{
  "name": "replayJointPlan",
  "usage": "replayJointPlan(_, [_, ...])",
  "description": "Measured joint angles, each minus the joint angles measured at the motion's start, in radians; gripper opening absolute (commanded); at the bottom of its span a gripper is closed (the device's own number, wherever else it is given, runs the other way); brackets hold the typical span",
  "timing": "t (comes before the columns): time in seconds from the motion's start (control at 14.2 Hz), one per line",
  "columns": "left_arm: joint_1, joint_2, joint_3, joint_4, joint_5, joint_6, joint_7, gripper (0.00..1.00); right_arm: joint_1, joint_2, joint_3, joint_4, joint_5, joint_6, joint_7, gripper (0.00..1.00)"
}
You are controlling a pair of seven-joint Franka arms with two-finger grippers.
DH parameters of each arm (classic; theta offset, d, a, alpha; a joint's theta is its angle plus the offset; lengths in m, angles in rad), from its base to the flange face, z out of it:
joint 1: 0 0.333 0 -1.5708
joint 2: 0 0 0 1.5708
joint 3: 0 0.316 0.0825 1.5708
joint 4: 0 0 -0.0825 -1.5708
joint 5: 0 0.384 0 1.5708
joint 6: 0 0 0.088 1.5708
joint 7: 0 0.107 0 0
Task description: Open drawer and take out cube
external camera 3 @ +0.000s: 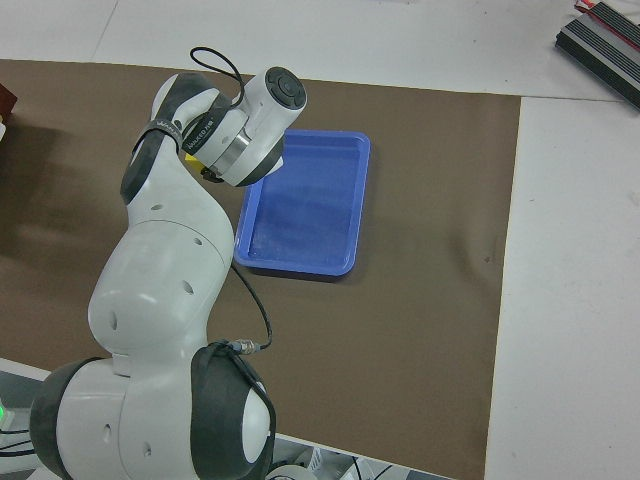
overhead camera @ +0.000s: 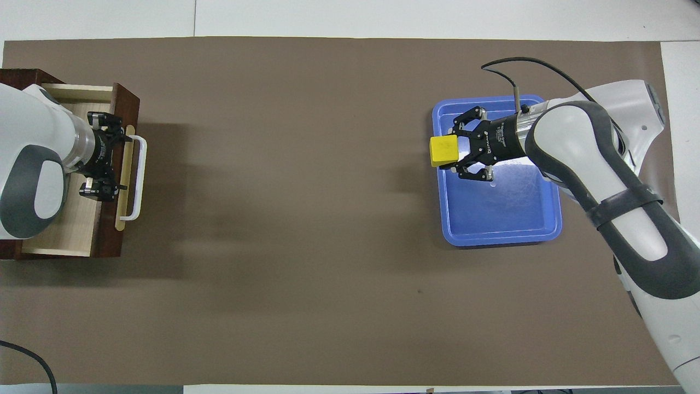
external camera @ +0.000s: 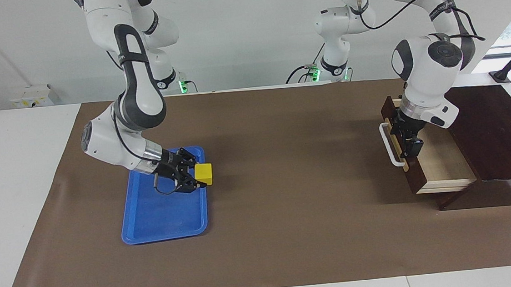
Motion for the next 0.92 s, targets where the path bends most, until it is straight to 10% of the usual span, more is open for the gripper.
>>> replayJointPlan(0.92, [0.194, 0.000, 0.005, -0.008, 0.020, 0.039, 0.208, 1.00, -0.086, 0.117, 0.005, -0.007, -0.013, 0.026, -0.169, 0.00])
